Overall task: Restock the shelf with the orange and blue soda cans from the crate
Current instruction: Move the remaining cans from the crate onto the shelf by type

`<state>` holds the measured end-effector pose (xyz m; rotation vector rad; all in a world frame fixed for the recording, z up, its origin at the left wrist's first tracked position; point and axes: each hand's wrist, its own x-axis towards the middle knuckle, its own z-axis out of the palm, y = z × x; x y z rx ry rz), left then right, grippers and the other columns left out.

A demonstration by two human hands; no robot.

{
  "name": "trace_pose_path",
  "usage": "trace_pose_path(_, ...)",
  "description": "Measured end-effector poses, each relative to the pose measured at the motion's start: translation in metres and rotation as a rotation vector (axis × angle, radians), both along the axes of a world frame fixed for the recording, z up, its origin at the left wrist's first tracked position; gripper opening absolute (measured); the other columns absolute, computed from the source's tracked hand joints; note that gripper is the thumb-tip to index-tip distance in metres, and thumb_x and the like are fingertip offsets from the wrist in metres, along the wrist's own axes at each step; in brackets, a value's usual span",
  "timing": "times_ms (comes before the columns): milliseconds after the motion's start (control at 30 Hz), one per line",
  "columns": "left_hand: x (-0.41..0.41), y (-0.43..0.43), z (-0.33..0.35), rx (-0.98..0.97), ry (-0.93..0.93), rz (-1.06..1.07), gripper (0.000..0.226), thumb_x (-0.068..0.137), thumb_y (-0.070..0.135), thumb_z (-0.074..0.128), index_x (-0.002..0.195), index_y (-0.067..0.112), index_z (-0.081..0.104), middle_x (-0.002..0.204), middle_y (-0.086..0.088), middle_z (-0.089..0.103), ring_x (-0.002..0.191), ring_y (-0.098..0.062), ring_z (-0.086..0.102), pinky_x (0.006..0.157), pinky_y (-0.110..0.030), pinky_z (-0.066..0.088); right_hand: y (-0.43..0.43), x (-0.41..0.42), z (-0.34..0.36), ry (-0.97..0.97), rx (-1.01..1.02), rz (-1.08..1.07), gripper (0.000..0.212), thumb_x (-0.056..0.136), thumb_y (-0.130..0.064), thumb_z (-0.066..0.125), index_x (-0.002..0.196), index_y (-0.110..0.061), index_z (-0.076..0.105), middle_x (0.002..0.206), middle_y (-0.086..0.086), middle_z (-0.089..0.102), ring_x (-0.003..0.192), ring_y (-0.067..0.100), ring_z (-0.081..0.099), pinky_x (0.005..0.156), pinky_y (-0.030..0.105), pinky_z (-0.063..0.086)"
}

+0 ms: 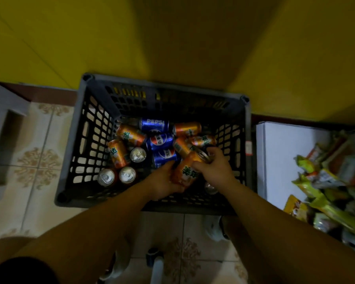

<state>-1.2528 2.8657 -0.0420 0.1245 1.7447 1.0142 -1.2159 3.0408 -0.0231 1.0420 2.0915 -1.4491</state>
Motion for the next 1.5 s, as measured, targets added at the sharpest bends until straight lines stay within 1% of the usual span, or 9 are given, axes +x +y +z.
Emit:
trace_pose_path(100, 0.009, 0.003, 0.042, 0.082, 0.105, 0.134, 0.083, 0.072, 0.014, 0.081, 0.139, 0.024, 0.034, 0.122, 0.004, 0.056, 0.108, -0.014, 0.059, 0.096, -0.037, 0.05, -0.001, 0.003, 0.048, 0.108, -0.074, -0.122, 0.053, 0.082, -0.02, 0.072, 0.129, -0.022, 0.048, 0.115, 0.0, 0.057, 0.091, 0.012, 0.058, 0.068, 0.023, 0.05)
trace_pose_path(300, 0.021, 0.012, 0.146, 0.21, 0.22, 0.203, 0.063, 0.073, 0.011, 0.079, 0.12, 0.029, 0.041, 0.104, 0.011, 0.057, 0.088, -0.001, 0.057, 0.068, -0.014, 0.047, -0.007, 0.03, 0.144, 0.352, -0.2, -0.328, 0.044, 0.086, -0.019, 0.07, 0.125, -0.024, 0.051, 0.12, 0.006, 0.059, 0.106, 0.026, 0.061, 0.086, 0.042, 0.055)
trace_pose_path(433, 0.043, 0.027, 0.216, 0.296, 0.263, 0.179, 0.062, 0.068, 0.019, 0.082, 0.119, 0.026, 0.048, 0.109, 0.002, 0.064, 0.094, -0.015, 0.064, 0.084, -0.036, 0.055, 0.0, 0.061, 0.215, 0.486, -0.286, -0.39, 0.063, 0.086, -0.016, 0.07, 0.139, -0.028, 0.039, 0.13, 0.01, 0.056, 0.109, 0.033, 0.062, 0.077, 0.047, 0.056)
trace_pose_path(600, 0.085, 0.061, 0.308, 0.478, 0.335, 0.062, 0.056, 0.075, 0.009, 0.077, 0.124, 0.018, 0.05, 0.106, 0.002, 0.066, 0.093, -0.011, 0.064, 0.084, -0.027, 0.052, 0.018, 0.12, 0.321, 0.686, -0.043, -0.408, 0.061, 0.08, -0.019, 0.077, 0.132, -0.019, 0.046, 0.114, 0.007, 0.066, 0.095, 0.025, 0.069, 0.078, 0.045, 0.059)
trace_pose_path(733, 0.126, 0.095, 0.375, 0.622, 0.41, -0.122, 0.055, 0.064, 0.019, 0.084, 0.111, 0.024, 0.055, 0.103, 0.004, 0.068, 0.093, -0.01, 0.066, 0.087, -0.027, 0.054, 0.035, 0.184, 0.398, 0.798, 0.238, -0.447, 0.042, 0.076, -0.023, 0.08, 0.11, -0.02, 0.058, 0.095, -0.002, 0.069, 0.082, 0.012, 0.069, 0.068, 0.024, 0.057)
trace_pose_path(967, 0.217, 0.162, 0.447, 0.814, 0.453, -0.417, 0.041, 0.074, 0.008, 0.077, 0.105, 0.027, 0.057, 0.104, 0.0, 0.07, 0.1, -0.015, 0.066, 0.092, -0.032, 0.05, 0.06, 0.31, 0.478, 0.864, 0.512, -0.6, 0.046, 0.075, -0.029, 0.08, 0.11, -0.029, 0.05, 0.1, -0.008, 0.065, 0.093, 0.013, 0.066, 0.085, 0.04, 0.057)
trace_pose_path(1133, 0.269, 0.215, 0.464, 0.767, 0.469, -0.655, 0.075, 0.078, 0.005, 0.074, 0.142, 0.009, 0.036, 0.131, -0.01, 0.055, 0.113, -0.02, 0.059, 0.093, -0.03, 0.048, 0.085, 0.388, 0.494, 0.818, 0.618, -0.772, 0.061, 0.074, -0.031, 0.081, 0.127, -0.022, 0.052, 0.108, -0.005, 0.064, 0.099, 0.014, 0.062, 0.09, 0.037, 0.053)
trace_pose_path(1300, 0.29, 0.264, 0.466, 0.633, 1.061, -0.827, 0.066, 0.087, 0.036, 0.065, 0.144, 0.016, 0.038, 0.148, -0.003, 0.039, 0.134, -0.018, 0.039, 0.104, -0.027, 0.032, 0.113, 0.447, 0.496, 0.781, 0.647, -0.898, 0.06, 0.075, -0.025, 0.08, 0.127, -0.024, 0.049, 0.108, -0.006, 0.062, 0.102, 0.017, 0.061, 0.093, 0.039, 0.05)
trace_pose_path(1500, 0.286, 0.311, 0.46, 0.43, 1.417, -0.987, 0.063, 0.093, 0.058, 0.038, 0.144, 0.02, 0.037, 0.153, -0.001, 0.032, 0.14, -0.02, 0.027, 0.115, -0.043, 0.02, 0.148, 0.467, 0.491, 0.778, 0.683, -0.985, 0.052, 0.078, -0.026, 0.078, 0.121, -0.023, 0.05, 0.109, -0.004, 0.063, 0.104, 0.019, 0.061, 0.093, 0.039, 0.05)
